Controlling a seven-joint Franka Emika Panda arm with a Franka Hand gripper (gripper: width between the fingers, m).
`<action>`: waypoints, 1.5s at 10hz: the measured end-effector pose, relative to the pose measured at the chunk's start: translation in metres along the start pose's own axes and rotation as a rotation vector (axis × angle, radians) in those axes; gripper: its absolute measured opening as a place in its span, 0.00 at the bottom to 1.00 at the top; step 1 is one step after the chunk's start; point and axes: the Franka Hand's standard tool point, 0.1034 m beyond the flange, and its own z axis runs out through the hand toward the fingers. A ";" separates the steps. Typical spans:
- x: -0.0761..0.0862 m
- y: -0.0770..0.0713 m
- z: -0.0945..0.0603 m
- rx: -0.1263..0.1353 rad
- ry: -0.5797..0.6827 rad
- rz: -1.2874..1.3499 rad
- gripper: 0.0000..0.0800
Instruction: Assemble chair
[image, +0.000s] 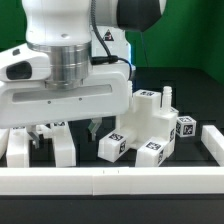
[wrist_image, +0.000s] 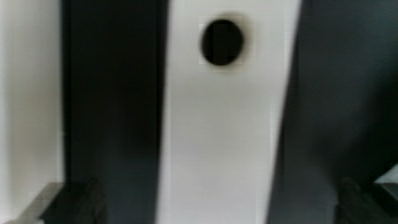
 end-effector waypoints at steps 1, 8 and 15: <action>0.000 0.003 -0.001 0.000 0.002 0.005 0.81; -0.002 -0.004 0.017 0.000 -0.012 0.005 0.81; -0.006 0.001 0.019 0.000 -0.015 0.014 0.50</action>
Offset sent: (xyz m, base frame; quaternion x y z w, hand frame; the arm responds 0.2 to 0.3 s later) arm 0.0000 0.0000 0.0000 0.0000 0.0000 0.0000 1.0000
